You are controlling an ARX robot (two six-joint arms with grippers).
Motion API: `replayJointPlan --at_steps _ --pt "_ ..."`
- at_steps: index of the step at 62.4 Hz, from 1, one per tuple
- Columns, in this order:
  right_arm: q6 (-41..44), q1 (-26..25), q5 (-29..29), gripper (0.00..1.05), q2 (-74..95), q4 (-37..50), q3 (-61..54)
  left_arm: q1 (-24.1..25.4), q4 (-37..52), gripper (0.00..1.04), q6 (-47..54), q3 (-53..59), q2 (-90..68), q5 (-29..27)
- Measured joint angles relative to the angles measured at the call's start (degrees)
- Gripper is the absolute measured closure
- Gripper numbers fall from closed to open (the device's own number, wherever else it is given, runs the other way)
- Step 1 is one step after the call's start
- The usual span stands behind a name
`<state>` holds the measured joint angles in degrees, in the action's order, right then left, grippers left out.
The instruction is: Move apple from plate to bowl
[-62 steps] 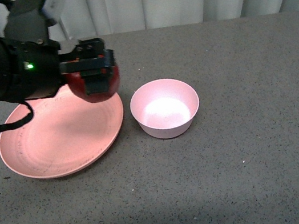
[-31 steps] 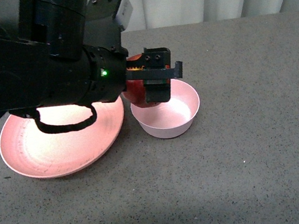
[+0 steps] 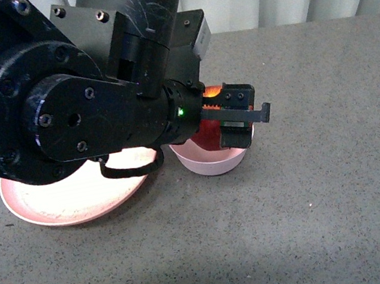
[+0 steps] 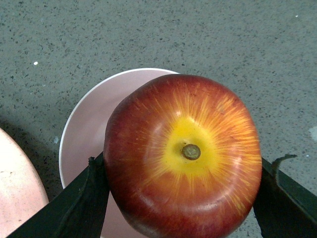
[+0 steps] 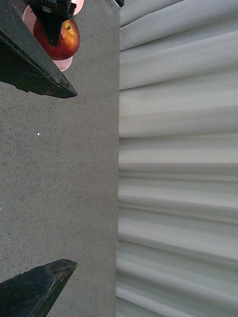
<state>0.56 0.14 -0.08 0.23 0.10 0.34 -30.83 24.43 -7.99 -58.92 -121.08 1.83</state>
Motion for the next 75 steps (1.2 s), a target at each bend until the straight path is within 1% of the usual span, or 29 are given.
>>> replayJointPlan --at_steps 23,26,28,31,34,35,39,46,56,61,68,72,74,75 --pt "0.0 0.0 0.0 0.09 0.0 0.0 0.0 -0.5 -0.6 0.34 0.6 -1.6 -2.6 -0.6" --pt "0.0 0.0 0.0 0.09 0.0 0.0 0.0 -0.5 -0.6 0.24 0.4 -1.6 -2.6 0.2" --pt "0.0 0.0 0.0 0.09 0.0 0.0 0.0 -0.5 -0.5 0.20 0.4 -1.6 -2.6 0.2" --pt "0.0 0.0 0.0 0.09 0.0 0.0 0.0 -0.5 -0.4 0.11 0.4 -1.3 -2.4 0.2" --pt "0.0 0.0 0.0 0.09 0.0 0.0 0.0 -0.5 -0.1 0.05 0.4 -0.9 -2.1 0.2" --pt "0.0 0.0 0.0 0.09 0.0 0.0 0.0 -0.5 0.0 0.05 0.4 -0.8 -2.0 0.2" --pt "0.0 0.0 0.0 0.09 0.0 0.0 0.0 -0.4 0.7 0.07 0.4 0.2 -1.1 0.0" --pt "0.0 0.0 0.0 0.09 0.0 0.0 0.0 -0.1 2.7 0.07 0.3 2.5 1.5 -0.5" --pt "0.0 0.0 0.0 0.09 0.0 0.0 0.0 1.4 6.9 0.07 -0.6 8.1 9.2 -1.8" --pt "0.0 0.0 0.0 0.09 0.0 0.0 0.0 2.3 8.7 0.07 -1.5 11.8 13.8 -2.4" --pt "0.0 0.0 0.0 0.09 0.0 0.0 0.0 2.8 11.9 0.07 -4.2 20.9 22.4 -3.9" --pt "0.0 0.0 0.0 0.09 0.0 0.0 0.0 2.9 12.8 0.07 -4.6 24.1 25.5 -5.5" --pt "0.0 0.0 0.0 0.09 0.0 0.0 0.0 2.6 15.7 0.09 -3.7 25.7 25.8 -8.9" --pt "0.0 0.0 0.0 0.09 0.0 0.0 0.0 2.5 20.5 0.13 -2.2 27.1 25.5 -12.9"
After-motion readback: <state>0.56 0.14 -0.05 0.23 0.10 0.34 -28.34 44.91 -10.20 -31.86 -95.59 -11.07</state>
